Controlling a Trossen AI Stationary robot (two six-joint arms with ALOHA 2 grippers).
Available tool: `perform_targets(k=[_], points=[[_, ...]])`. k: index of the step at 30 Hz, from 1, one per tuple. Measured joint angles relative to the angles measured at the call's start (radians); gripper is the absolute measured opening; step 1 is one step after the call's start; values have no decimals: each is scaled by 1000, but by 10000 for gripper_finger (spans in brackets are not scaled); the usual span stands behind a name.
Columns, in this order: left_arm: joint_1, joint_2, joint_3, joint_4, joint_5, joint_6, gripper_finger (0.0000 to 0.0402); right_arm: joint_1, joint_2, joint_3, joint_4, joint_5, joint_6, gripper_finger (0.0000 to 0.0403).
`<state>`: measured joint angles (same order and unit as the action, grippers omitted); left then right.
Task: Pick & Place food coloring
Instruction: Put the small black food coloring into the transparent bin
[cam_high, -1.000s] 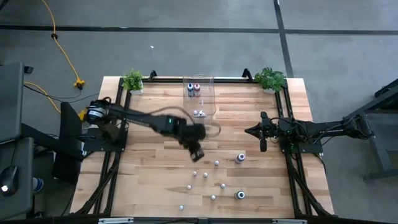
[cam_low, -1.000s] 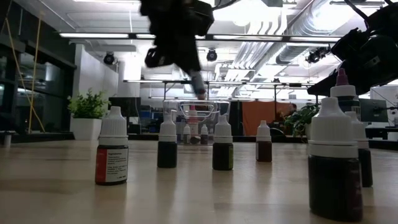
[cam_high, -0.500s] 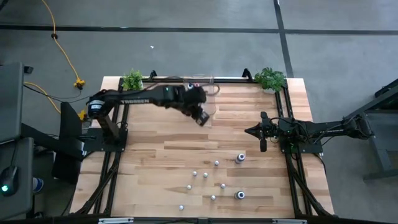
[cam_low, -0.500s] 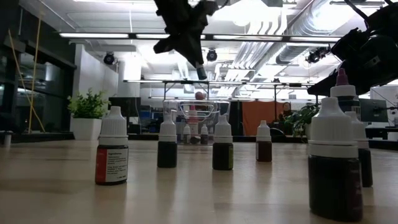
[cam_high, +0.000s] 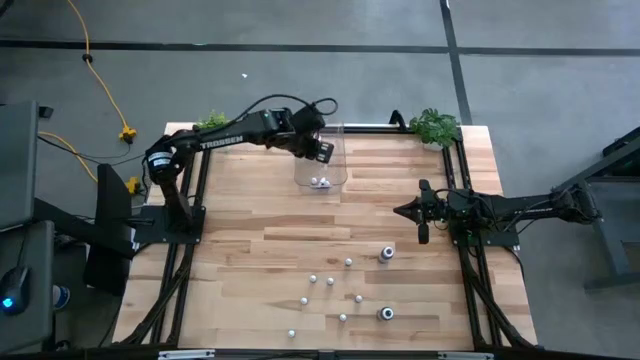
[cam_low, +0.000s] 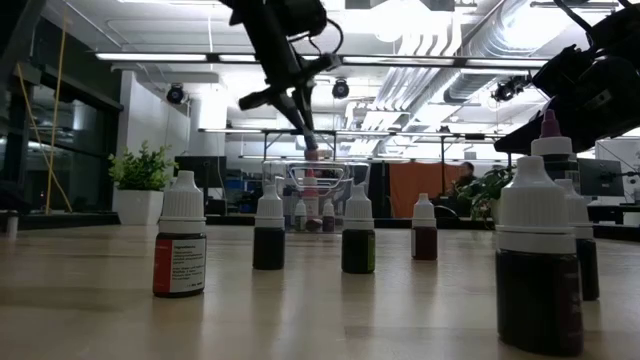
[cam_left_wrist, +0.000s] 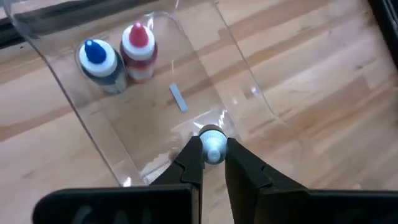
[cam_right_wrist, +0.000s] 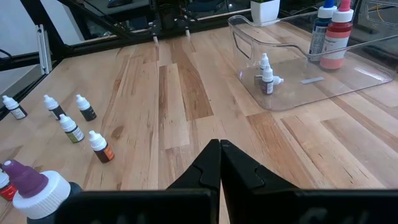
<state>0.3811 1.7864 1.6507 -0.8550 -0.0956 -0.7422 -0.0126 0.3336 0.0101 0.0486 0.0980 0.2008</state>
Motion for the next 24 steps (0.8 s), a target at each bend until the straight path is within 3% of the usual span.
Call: perform_targets(k=[6, 24], points=[[12, 97, 11, 36, 43, 2, 30, 0, 0, 0, 0, 0, 0, 0], [-29, 355, 318, -266, -11, 31, 30, 0, 0, 0, 0, 0, 0, 0]])
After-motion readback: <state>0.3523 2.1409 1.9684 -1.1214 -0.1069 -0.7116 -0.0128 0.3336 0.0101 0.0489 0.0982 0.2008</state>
